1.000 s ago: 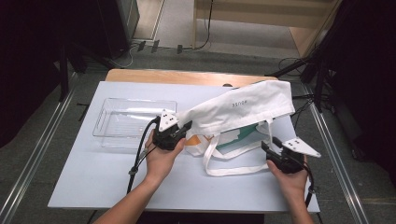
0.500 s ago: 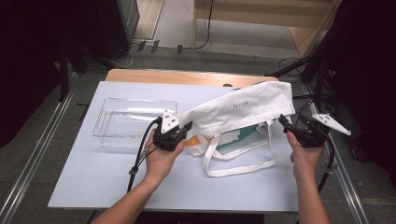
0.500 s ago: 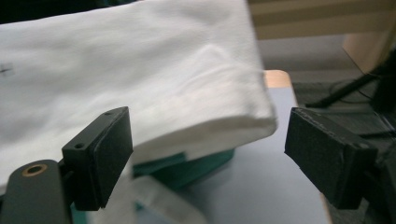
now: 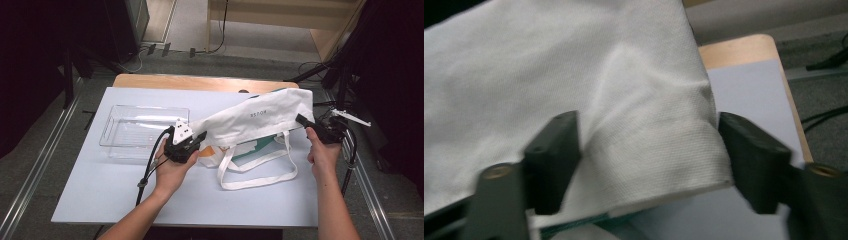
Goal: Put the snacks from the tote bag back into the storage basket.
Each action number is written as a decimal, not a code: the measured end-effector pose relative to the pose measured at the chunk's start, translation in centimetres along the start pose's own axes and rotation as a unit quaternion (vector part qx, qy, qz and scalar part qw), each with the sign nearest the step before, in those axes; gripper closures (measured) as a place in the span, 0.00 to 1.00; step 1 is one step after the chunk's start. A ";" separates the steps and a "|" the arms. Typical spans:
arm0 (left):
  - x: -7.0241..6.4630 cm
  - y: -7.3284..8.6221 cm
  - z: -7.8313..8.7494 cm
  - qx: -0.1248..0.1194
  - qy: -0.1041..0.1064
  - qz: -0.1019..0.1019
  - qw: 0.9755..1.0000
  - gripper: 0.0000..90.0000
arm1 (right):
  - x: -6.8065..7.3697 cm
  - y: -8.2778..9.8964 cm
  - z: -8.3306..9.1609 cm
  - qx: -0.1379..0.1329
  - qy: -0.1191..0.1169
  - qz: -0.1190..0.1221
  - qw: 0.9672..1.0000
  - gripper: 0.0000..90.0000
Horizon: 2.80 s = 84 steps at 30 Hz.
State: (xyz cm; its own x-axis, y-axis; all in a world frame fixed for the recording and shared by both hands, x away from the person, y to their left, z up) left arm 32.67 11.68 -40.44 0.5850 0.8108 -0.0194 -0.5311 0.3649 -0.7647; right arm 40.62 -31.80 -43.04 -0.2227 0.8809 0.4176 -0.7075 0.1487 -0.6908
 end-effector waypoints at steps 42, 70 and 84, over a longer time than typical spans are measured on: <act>0.7 -0.6 1.6 -0.035 0.037 0.061 0.997 0.47 | 3.2 5.8 8.1 -0.124 0.071 0.047 0.989 0.35; 1.2 0.9 3.1 -0.053 0.016 0.032 0.998 0.50 | 5.9 8.4 7.4 -0.114 0.079 0.123 0.983 0.76; -2.0 5.7 2.8 -0.044 -0.006 0.037 0.998 0.50 | 5.7 8.2 7.1 -0.123 0.085 0.127 0.981 0.88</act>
State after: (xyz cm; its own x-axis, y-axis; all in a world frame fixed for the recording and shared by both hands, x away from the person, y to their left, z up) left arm 26.79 13.44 -42.93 0.5383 0.8397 -0.0717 -0.5172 0.2620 -0.8148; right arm 28.81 -28.79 -42.14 -0.2420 0.9624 0.1236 -0.4563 -0.0005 -0.8898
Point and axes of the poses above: each handheld gripper's, and its own axes: z roughly backward along the jaws, y roughly out of its underside, x roughly to its left, the point moved 1 cm from there along -z, roughly forward along the jaws, and after that the axes turned 14 degrees about x, right-handed, at the moved point
